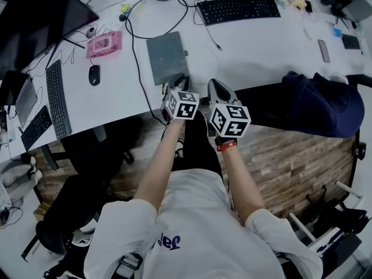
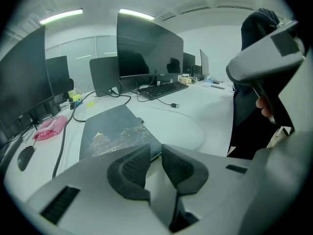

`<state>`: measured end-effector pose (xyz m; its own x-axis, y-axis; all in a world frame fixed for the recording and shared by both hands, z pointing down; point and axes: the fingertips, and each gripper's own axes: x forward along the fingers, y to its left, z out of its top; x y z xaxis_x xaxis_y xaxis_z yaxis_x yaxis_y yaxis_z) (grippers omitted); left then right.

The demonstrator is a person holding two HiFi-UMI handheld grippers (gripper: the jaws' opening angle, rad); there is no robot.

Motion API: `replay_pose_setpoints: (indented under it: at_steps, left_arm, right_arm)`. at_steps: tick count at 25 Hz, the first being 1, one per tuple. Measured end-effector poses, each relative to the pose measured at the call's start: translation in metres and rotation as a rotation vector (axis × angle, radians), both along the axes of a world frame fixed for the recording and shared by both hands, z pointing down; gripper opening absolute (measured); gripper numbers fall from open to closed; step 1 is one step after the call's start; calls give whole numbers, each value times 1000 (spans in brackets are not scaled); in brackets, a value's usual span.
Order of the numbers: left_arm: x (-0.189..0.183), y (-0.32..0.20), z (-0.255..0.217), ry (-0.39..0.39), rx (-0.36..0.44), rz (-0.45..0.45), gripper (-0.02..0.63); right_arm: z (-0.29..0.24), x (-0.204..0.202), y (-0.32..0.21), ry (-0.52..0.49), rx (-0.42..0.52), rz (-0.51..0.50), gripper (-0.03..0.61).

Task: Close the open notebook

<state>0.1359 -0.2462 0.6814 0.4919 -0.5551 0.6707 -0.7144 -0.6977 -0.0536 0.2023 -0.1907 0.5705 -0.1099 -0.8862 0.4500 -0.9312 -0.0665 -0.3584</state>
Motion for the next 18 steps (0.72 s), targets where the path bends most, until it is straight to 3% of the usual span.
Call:
replay_pose_setpoints:
  at_steps: [6,11,18]
  left_arm:
    - [0,1,-4,17,-25,66,84]
    - [-8,5,-32,114,-39,56,84]
    - [-48,14,-106,221,19,7,81]
  right_arm:
    - [-5,-5,-1,12,6,-4,14]
    - [-25,-15,-2,37,29,-18,14]
    - [-62,-31,1,135,72,-82,14]
